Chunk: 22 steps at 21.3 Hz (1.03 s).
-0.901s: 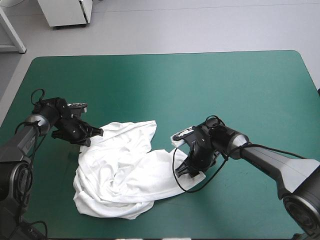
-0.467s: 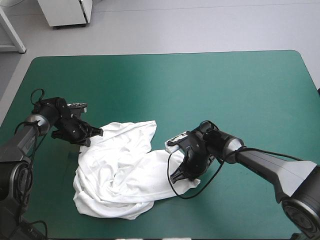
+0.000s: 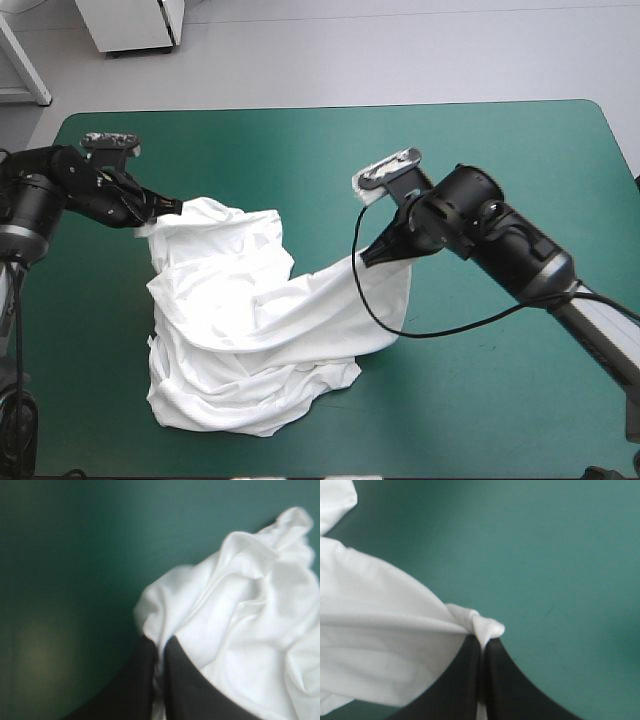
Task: Fold the cloth
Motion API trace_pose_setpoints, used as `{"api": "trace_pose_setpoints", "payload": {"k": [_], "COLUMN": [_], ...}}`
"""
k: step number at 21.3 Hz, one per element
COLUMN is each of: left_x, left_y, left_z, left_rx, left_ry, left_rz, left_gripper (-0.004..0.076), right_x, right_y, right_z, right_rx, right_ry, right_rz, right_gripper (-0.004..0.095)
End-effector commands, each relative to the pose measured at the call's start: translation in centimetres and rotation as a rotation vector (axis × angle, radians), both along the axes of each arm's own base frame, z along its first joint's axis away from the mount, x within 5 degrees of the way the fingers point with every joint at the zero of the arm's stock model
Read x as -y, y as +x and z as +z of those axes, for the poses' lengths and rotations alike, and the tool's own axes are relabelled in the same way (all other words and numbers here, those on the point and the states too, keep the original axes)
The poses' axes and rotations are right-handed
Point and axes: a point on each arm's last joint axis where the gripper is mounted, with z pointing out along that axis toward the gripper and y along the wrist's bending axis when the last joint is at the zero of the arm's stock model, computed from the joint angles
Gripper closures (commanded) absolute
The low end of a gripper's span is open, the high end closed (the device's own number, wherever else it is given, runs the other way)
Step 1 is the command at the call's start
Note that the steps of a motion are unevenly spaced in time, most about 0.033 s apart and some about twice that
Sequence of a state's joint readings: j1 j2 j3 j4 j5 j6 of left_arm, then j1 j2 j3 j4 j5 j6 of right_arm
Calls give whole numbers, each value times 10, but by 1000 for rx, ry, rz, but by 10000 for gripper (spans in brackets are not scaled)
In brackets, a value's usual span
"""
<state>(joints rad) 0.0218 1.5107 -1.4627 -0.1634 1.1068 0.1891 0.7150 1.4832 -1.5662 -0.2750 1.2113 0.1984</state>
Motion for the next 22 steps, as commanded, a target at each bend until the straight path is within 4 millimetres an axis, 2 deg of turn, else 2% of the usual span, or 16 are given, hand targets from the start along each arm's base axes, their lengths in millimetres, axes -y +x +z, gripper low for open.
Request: {"api": "trace_pose_setpoints", "payload": {"k": [1,2,3,4,5,6,8,10,14,17,22], "left_x": [8,9,12,15,18,20,26,26,25,28,31], "left_y": [-27,-32,-41,-45,-58,-65,-93,-118,-158,-178,-199], "left_z": [84,99,125,140,170,185,232,265,300,312,323], "left_rx": [280,331,422,474,585,644,854,1022,1228,1304,1391], "left_ry": [-73,-88,-114,-132,-164,-180,-210,-205,-189,-213,-214], "left_rz": [-18,-23,-44,-65,-93,-115,-176,-180,-185,-222,-267], "left_gripper": [733,733,733,733,733,733,733,733,733,733,733], "right_x": [37,43,52,57,67,73,93,111,135,144,144], "right_y": [-18,-22,-30,-34,-41,-46,-64,-82,-111,-123,-131], "right_z": [85,99,123,135,156,167,206,232,264,274,285], "right_rx": [290,342,428,472,554,596,765,899,1084,1149,1253], "right_ry": [96,111,133,145,158,171,231,259,295,316,348], "right_rz": [-65,-76,-89,-93,-107,-118,-154,-174,-159,-155,-99], "right_gripper": [927,927,927,927,927,927,927,927,927,927,927]}}
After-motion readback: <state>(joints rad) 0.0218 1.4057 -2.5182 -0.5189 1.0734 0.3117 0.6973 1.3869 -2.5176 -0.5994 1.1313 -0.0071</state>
